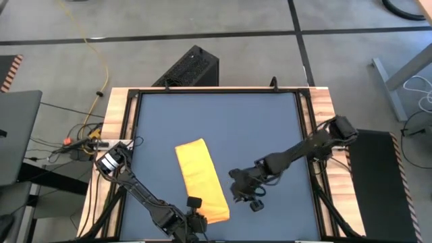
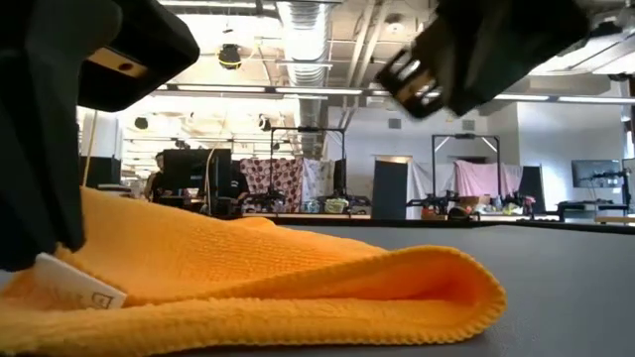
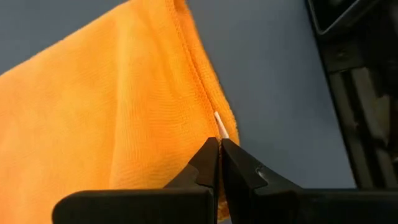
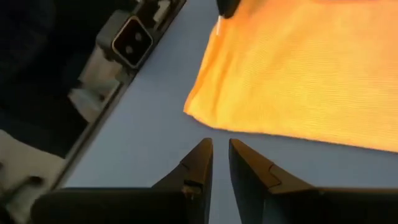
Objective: Roll towel into tight, uniform cylinder
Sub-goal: Roll the orange microfiber towel
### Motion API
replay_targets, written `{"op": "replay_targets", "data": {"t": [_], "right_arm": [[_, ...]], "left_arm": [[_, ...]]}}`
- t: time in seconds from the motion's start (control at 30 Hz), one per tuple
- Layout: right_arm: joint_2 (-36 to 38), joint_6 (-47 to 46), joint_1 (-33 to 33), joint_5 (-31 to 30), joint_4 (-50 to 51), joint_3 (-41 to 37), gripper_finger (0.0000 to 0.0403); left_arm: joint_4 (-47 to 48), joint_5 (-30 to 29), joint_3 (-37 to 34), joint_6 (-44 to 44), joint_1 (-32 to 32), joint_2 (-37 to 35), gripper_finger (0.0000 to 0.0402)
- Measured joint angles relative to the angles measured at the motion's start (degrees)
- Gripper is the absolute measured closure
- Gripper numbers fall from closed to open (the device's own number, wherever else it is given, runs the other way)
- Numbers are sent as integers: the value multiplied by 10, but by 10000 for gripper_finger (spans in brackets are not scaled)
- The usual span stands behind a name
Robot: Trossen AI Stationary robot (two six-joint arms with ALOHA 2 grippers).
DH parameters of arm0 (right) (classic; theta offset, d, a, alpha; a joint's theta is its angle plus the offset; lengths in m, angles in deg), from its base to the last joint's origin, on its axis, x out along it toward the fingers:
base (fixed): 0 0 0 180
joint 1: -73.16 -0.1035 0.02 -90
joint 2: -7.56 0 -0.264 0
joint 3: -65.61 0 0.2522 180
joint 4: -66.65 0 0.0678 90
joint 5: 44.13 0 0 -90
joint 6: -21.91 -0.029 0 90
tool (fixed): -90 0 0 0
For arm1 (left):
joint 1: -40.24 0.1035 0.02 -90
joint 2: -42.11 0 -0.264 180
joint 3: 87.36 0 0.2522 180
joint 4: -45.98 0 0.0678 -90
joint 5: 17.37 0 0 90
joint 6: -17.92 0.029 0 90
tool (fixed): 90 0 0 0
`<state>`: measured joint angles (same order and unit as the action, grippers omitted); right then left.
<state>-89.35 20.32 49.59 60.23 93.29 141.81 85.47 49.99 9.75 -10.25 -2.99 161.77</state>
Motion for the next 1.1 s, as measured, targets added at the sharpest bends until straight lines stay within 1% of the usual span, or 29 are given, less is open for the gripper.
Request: {"op": "replay_targets", "data": {"t": [0.1,0.17,0.23,0.3,0.4,0.53,0.6,0.8,0.93,1.1], "right_arm": [[38,8,-33,-67,12,-28,321],[63,4,-59,-113,-12,-57,321],[85,3,-90,-170,-70,-92,321],[96,23,-124,-223,-167,-126,321],[88,84,-164,-262,-288,-165,321],[36,152,-184,-268,-373,-185,321],[1,170,-184,-270,-389,-184,321],[-99,265,-183,-269,-397,-127,321],[-146,303,-179,-269,-366,-81,321],[-166,307,-164,-268,-266,-28,320]], "left_arm": [[-1,-3,0,0,2,0,401],[-5,-6,0,0,2,0,401],[-12,-6,0,0,2,0,401],[-13,-6,0,0,2,0,401],[-14,-6,0,0,2,0,401],[-22,-4,0,0,2,0,401],[-33,4,0,-1,2,0,401],[-50,33,0,-7,2,-1,401],[-50,44,0,-16,2,-1,401],[-38,46,0,-26,2,-1,401]]}}
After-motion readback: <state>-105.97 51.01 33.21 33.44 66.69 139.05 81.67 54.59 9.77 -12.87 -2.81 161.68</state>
